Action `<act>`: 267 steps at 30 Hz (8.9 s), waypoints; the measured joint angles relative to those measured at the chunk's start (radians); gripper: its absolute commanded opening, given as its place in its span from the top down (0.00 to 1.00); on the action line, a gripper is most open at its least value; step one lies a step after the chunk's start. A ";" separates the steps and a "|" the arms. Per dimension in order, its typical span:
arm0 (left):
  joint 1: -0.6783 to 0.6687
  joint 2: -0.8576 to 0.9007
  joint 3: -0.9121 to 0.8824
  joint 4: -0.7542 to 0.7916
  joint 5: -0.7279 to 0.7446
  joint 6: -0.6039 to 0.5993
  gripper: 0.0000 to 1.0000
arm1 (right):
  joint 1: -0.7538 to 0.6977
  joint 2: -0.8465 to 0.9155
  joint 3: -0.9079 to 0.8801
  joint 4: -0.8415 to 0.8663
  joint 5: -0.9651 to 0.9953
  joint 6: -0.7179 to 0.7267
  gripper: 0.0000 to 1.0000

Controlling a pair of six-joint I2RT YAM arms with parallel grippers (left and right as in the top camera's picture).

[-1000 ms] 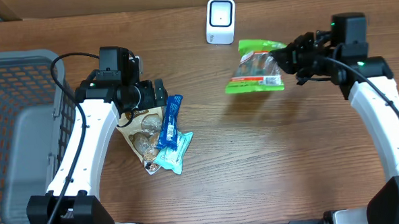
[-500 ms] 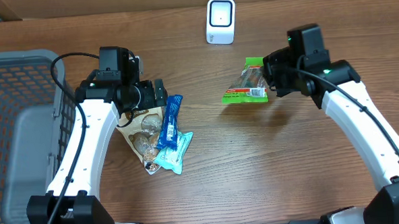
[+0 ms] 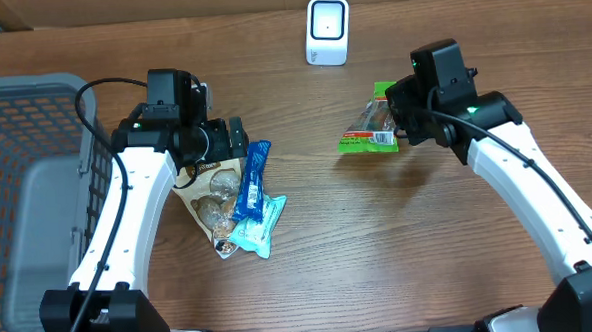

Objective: Scan the item barcode

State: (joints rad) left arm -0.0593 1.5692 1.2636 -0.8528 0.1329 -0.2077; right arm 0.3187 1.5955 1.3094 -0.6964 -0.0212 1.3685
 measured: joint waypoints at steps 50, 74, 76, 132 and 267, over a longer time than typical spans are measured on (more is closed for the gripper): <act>0.000 0.000 0.000 0.000 -0.001 0.000 0.00 | -0.119 0.547 0.536 -0.371 -0.301 -1.341 0.00; 0.000 0.000 0.000 0.000 -0.003 0.000 0.00 | -0.116 0.731 0.536 -0.087 -0.417 -1.831 0.04; 0.000 0.000 0.000 0.000 -0.003 0.000 0.00 | -0.113 0.738 0.536 -0.116 -0.432 -1.844 0.05; 0.000 0.000 0.000 0.000 -0.003 0.000 0.00 | -0.225 0.740 0.961 -0.594 -0.451 -1.754 0.01; 0.000 0.000 0.000 0.000 -0.003 0.000 0.01 | -0.012 0.679 0.672 -0.511 0.093 -1.196 0.96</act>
State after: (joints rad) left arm -0.0593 1.5692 1.2636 -0.8524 0.1295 -0.2077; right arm 0.3065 2.2745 1.9812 -1.2072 0.0715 0.1730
